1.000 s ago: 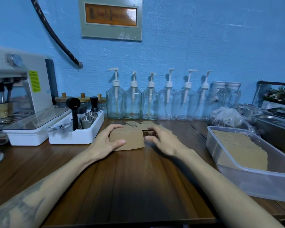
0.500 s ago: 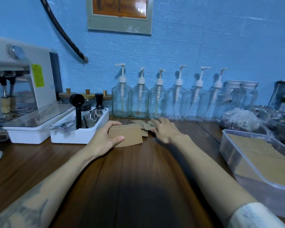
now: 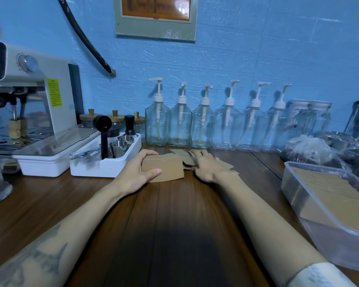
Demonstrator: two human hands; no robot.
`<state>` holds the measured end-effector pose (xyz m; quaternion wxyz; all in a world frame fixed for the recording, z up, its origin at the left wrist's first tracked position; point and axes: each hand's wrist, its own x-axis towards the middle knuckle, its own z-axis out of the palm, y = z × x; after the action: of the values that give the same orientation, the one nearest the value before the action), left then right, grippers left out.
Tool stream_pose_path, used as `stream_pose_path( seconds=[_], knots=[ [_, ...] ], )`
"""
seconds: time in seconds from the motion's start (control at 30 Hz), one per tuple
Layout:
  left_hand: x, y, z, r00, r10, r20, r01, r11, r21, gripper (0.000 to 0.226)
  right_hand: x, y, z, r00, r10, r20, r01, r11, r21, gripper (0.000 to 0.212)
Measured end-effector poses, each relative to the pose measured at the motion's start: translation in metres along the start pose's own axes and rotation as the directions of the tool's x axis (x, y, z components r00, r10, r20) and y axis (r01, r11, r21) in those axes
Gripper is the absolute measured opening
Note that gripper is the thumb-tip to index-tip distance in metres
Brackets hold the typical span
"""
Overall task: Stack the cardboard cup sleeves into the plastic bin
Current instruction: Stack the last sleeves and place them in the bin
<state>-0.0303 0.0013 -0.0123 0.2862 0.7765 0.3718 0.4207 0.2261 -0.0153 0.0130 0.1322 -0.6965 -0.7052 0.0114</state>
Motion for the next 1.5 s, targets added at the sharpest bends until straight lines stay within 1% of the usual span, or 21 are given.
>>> stream_pose_path(
  seconds=[0.07, 0.17, 0.27, 0.43, 0.6, 0.67, 0.7, 0.77, 0.87, 0.93, 1.0, 1.03, 1.13, 1.17, 1.2, 1.27, 1.3, 1.33, 1.4, 1.43, 1.5],
  knots=[
    [-0.001, 0.001, 0.000, 1.000, -0.005, 0.003, 0.005, 1.000, -0.004, 0.044, -0.008, 0.002, -0.003, 1.000, 0.012, 0.020, -0.012, 1.000, 0.027, 0.068],
    [-0.001, 0.001, -0.001, 1.000, -0.005, 0.002, 0.005, 1.000, -0.003, 0.044, -0.018, 0.005, -0.008, 0.999, 0.043, 0.031, -0.044, 0.998, 0.044, 0.063],
    [-0.001, 0.000, -0.001, 1.000, -0.007, 0.006, 0.007, 1.000, -0.006, 0.044, -0.028, 0.010, -0.011, 0.997, 0.079, 0.002, -0.079, 0.994, 0.079, 0.056],
    [-0.002, 0.001, -0.001, 1.000, 0.001, 0.010, -0.001, 1.000, -0.001, 0.044, -0.040, 0.015, -0.014, 0.992, 0.106, -0.066, -0.093, 0.980, 0.177, 0.058],
    [-0.005, 0.003, -0.002, 1.000, 0.001, 0.009, -0.001, 1.000, -0.005, 0.044, -0.041, 0.010, -0.019, 0.993, 0.117, -0.034, -0.107, 0.970, 0.220, 0.057],
    [-0.006, 0.004, -0.002, 1.000, -0.002, 0.011, 0.002, 1.000, -0.011, 0.044, -0.042, 0.009, -0.025, 0.994, 0.108, -0.028, -0.098, 0.968, 0.230, 0.048],
    [-0.006, 0.004, -0.001, 1.000, -0.002, 0.012, 0.002, 1.000, -0.012, 0.044, -0.042, 0.008, -0.027, 0.995, 0.092, -0.033, -0.081, 0.966, 0.246, 0.038],
    [-0.006, 0.005, -0.001, 1.000, 0.002, 0.012, -0.002, 1.000, -0.006, 0.044, -0.045, 0.007, -0.033, 0.996, 0.070, -0.050, -0.049, 0.940, 0.337, 0.007],
    [-0.005, 0.004, -0.002, 1.000, 0.003, 0.019, -0.003, 1.000, -0.007, 0.045, -0.049, 0.004, -0.045, 0.988, 0.121, -0.096, -0.045, 0.821, 0.569, 0.011],
    [-0.005, 0.003, -0.001, 0.999, -0.005, 0.034, 0.005, 1.000, -0.012, 0.045, -0.052, -0.001, -0.052, 0.976, 0.180, -0.121, -0.029, 0.662, 0.749, 0.008],
    [-0.005, 0.002, -0.001, 0.999, -0.013, 0.049, 0.014, 1.000, -0.014, 0.044, -0.054, -0.009, -0.054, 0.974, 0.190, -0.126, 0.020, 0.484, 0.875, 0.016],
    [-0.006, 0.002, -0.001, 0.998, -0.017, 0.059, 0.018, 1.000, -0.013, 0.044, -0.055, -0.015, -0.053, 0.976, 0.180, -0.124, 0.034, 0.435, 0.900, 0.024],
    [-0.007, 0.004, -0.001, 0.995, -0.036, 0.095, 0.038, 0.999, -0.016, 0.039, -0.053, -0.030, -0.044, 0.985, 0.127, -0.119, 0.065, 0.367, 0.928, 0.053],
    [-0.007, 0.005, -0.001, 0.994, -0.045, 0.101, 0.047, 0.999, -0.018, 0.036, -0.052, -0.033, -0.040, 0.986, 0.118, -0.118, 0.068, 0.365, 0.928, 0.062],
    [-0.008, 0.007, 0.000, 0.993, -0.055, 0.104, 0.057, 0.998, -0.019, 0.032, -0.050, -0.034, -0.036, 0.987, 0.114, -0.117, 0.064, 0.391, 0.918, 0.071],
    [-0.009, 0.011, 0.000, 0.992, -0.071, 0.103, 0.072, 0.997, -0.009, 0.032, -0.048, -0.035, -0.029, 0.986, 0.124, -0.112, 0.038, 0.489, 0.871, 0.089],
    [-0.011, 0.013, 0.001, 0.991, -0.079, 0.104, 0.080, 0.997, -0.002, 0.037, -0.048, -0.035, -0.026, 0.984, 0.137, -0.118, 0.024, 0.547, 0.837, 0.090],
    [-0.012, 0.015, 0.001, 0.990, -0.088, 0.107, 0.089, 0.996, 0.002, 0.045, -0.047, -0.035, -0.022, 0.981, 0.140, -0.135, 0.019, 0.621, 0.784, 0.083],
    [-0.013, 0.018, 0.001, 0.986, -0.108, 0.124, 0.110, 0.994, -0.010, 0.059, -0.046, -0.037, -0.015, 0.979, 0.105, -0.174, 0.019, 0.806, 0.592, 0.053],
    [-0.014, 0.019, 0.000, 0.984, -0.117, 0.132, 0.121, 0.992, -0.023, 0.062, -0.047, -0.038, -0.012, 0.983, 0.086, -0.164, 0.007, 0.869, 0.494, 0.039],
    [-0.015, 0.019, 0.000, 0.983, -0.118, 0.143, 0.124, 0.992, -0.032, 0.066, -0.049, -0.042, -0.007, 0.993, 0.061, -0.101, -0.018, 0.924, 0.381, 0.030]
  ],
)
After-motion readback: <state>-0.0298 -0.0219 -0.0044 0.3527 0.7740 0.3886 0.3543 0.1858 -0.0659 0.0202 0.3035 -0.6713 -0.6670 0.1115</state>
